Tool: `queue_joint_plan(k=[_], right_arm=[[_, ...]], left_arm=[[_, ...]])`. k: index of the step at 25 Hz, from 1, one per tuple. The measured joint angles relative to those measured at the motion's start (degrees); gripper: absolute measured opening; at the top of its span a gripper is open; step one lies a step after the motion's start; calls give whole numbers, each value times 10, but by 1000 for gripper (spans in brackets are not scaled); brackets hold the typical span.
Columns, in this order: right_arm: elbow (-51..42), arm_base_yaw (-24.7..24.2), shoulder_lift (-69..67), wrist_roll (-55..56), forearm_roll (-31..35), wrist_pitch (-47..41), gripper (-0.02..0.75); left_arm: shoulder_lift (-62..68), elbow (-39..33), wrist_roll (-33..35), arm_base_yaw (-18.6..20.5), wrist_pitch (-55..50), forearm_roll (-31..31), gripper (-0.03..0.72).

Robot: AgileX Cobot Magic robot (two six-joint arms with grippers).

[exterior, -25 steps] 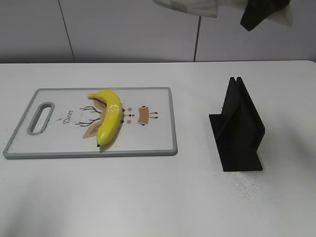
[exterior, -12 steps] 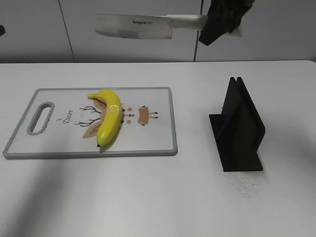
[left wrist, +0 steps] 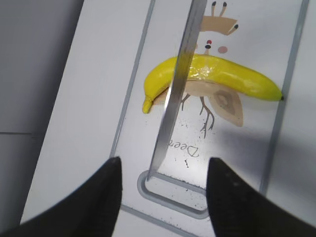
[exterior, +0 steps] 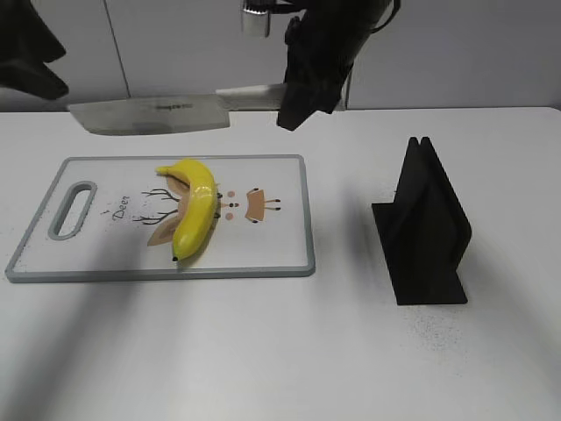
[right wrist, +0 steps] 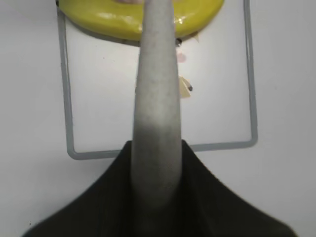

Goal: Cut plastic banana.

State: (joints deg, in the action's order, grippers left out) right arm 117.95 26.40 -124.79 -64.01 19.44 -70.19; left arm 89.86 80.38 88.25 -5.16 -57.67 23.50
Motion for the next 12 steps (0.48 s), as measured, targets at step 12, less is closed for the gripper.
queue_joint_plan(k=[12], right_arm=[[1,1,-4,-19,11,0,164]], left_arm=[[109,24,49,0,41,51,508]])
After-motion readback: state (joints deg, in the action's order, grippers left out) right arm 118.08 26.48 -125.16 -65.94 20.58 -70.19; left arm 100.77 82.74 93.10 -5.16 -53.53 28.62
